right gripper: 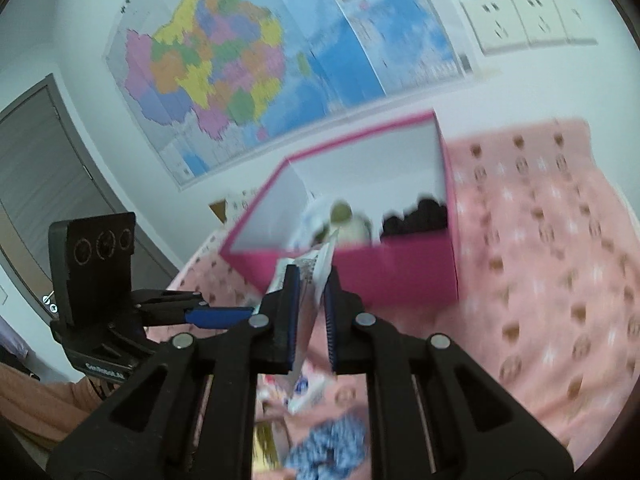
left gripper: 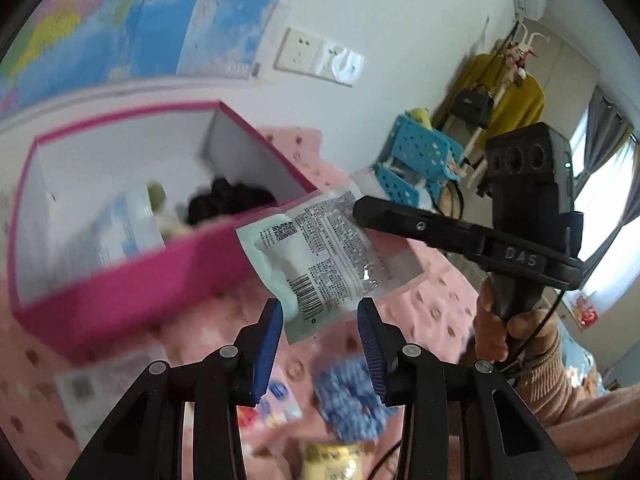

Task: Organize soft objects
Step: 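Grasp the white sachet with the right tool and lift it, then lower the white sachet into the pink box and open the right tool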

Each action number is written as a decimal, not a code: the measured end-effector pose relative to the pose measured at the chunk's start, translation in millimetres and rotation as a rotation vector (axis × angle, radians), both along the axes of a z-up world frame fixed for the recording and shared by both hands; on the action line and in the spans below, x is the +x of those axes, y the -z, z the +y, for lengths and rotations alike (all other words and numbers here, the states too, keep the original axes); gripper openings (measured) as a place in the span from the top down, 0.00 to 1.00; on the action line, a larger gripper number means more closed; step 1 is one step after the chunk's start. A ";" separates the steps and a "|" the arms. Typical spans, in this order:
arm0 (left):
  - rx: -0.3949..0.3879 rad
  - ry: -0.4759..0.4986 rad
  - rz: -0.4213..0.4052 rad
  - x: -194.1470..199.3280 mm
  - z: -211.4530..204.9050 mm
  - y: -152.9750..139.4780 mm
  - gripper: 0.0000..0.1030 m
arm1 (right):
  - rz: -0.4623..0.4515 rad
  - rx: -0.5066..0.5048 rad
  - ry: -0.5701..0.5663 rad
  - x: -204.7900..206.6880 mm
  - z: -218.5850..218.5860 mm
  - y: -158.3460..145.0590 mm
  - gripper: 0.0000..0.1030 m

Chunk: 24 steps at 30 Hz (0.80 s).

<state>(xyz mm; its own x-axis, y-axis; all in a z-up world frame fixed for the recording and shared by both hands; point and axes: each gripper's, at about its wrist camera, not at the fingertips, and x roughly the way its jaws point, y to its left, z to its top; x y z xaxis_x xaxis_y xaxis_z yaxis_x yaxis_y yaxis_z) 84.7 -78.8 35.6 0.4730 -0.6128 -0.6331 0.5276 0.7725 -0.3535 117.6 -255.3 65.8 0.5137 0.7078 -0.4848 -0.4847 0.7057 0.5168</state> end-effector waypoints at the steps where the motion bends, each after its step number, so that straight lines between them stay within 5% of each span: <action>1: 0.006 -0.007 -0.011 4.6 0.2 -3.7 0.63 | -0.006 0.001 -0.002 8.6 1.8 -4.1 0.87; 7: 0.044 -0.059 -0.053 37.2 4.8 -20.2 0.63 | -0.012 0.000 -0.005 46.4 7.7 -10.4 0.87; 24: 0.088 -0.138 0.040 92.4 0.9 -1.0 0.63 | 0.138 -0.104 0.020 115.6 14.7 35.4 0.77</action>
<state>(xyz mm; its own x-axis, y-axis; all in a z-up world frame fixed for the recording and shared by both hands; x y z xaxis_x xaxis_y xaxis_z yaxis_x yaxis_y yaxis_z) 177.2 -77.9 36.6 0.5218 -0.4853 -0.7016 0.4012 0.8654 -0.3002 233.2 -240.6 30.5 0.4508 0.6401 -0.6222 -0.3989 0.7680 0.5011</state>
